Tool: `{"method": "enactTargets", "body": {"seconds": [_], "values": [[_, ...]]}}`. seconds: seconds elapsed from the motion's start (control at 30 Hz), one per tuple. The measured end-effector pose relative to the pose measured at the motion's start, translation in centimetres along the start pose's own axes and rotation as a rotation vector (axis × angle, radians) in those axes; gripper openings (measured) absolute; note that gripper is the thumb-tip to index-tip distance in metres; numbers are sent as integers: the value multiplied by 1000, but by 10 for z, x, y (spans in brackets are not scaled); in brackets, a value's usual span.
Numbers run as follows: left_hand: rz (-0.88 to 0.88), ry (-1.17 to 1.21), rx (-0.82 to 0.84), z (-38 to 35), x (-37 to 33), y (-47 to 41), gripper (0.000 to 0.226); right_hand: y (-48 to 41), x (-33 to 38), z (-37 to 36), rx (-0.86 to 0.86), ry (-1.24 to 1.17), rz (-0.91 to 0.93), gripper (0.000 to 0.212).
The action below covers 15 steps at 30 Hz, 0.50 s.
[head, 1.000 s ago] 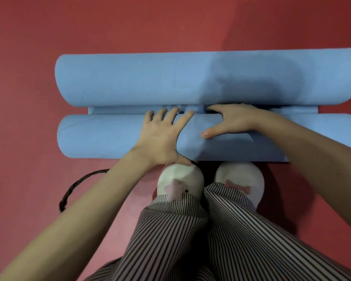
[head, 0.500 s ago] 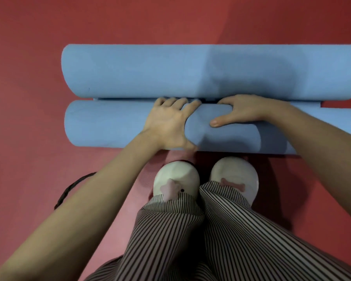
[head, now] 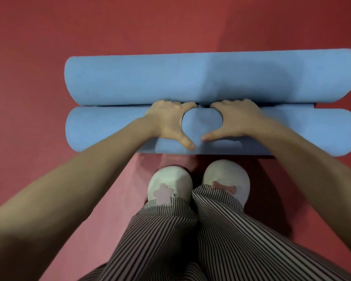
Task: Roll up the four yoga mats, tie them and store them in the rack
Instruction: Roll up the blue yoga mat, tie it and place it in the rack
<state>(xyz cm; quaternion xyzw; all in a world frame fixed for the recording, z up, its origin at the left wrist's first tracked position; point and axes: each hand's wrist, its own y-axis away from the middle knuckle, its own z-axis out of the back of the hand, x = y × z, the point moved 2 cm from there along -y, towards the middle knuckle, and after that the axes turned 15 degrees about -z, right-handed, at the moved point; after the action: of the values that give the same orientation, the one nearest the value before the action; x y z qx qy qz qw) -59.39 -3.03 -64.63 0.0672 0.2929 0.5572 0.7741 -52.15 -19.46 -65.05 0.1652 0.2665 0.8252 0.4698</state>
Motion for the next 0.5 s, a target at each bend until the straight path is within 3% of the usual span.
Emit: {"method": "enactTargets", "body": {"seconds": [0.1,0.27,0.4,0.5], "values": [[-1,-60,-39,-17,-10,10,106,4,-1,-3,32,58,46,96],[-8,-124,16,-25,-22,21,109,-4,-12,-9,230,-241,-67,76],[11,146,285,-3,-12,1,107,-7,-8,-11,355,-231,-77,74],[-13,458,430,3,-5,-12,86,-11,-6,-1,481,-304,-59,82]]}}
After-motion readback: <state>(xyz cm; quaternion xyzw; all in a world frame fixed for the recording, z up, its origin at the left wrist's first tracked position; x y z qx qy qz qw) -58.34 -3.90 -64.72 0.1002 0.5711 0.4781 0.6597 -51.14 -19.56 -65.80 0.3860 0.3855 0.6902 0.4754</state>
